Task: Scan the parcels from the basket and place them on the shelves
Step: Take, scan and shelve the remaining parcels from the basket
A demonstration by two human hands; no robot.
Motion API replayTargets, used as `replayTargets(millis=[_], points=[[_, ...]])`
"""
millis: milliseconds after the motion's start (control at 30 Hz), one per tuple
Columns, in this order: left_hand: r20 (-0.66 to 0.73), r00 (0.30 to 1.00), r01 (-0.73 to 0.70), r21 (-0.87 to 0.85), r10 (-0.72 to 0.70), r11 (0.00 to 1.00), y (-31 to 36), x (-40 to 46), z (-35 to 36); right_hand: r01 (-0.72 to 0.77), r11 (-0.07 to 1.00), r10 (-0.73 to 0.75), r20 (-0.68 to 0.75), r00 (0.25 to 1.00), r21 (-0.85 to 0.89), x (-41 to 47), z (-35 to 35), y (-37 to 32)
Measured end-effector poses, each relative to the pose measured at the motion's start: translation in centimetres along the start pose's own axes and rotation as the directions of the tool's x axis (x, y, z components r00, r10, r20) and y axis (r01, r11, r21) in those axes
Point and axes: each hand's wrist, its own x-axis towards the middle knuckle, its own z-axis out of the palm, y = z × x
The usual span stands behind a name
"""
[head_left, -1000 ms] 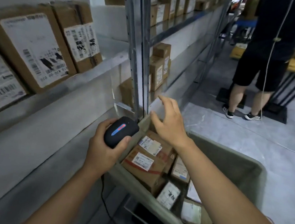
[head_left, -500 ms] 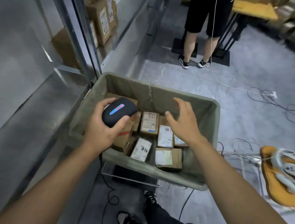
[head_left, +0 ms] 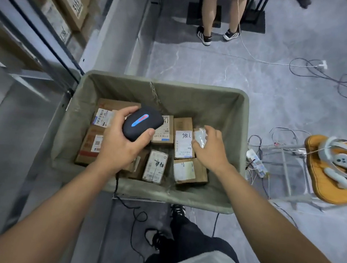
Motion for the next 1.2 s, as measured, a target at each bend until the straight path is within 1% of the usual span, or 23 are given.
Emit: replayTargets(millis=[200,400,567,833,1033,1200], points=[[0.033,0.999,0.041,0.008,-0.041,0.999,-0.6,1.8,2.1,-0.122,0.992,0.125,0.068,0.99,-0.038,1.8,1.6,1.9],[0.029,0.993,0.112,0.014,-0.113,0.994,-2.0,2.7,3.1,-0.133,0.989,0.142,0.132,0.981,-0.07,3.0,3.6,2.8],[0.044,0.984,0.171,0.025,-0.172,0.985,-4.2,3.3,3.6,-0.172,0.978,0.191,0.163,0.968,-0.121,4.2,6.6,3.5],[0.127,0.951,0.283,-0.004,-0.28,0.959,-8.8,4.7,5.6,-0.29,0.923,0.324,0.103,0.941,-0.252,7.1,11.8,5.4],[0.13,0.928,0.354,-0.021,-0.348,0.935,-10.6,5.2,6.5,-0.38,0.879,0.414,0.065,0.908,-0.288,8.9,15.4,6.3],[0.12,0.915,0.389,-0.003,-0.386,0.921,-11.4,5.6,6.2,-0.414,0.85,0.433,-0.014,0.901,-0.327,9.4,17.1,5.7]])
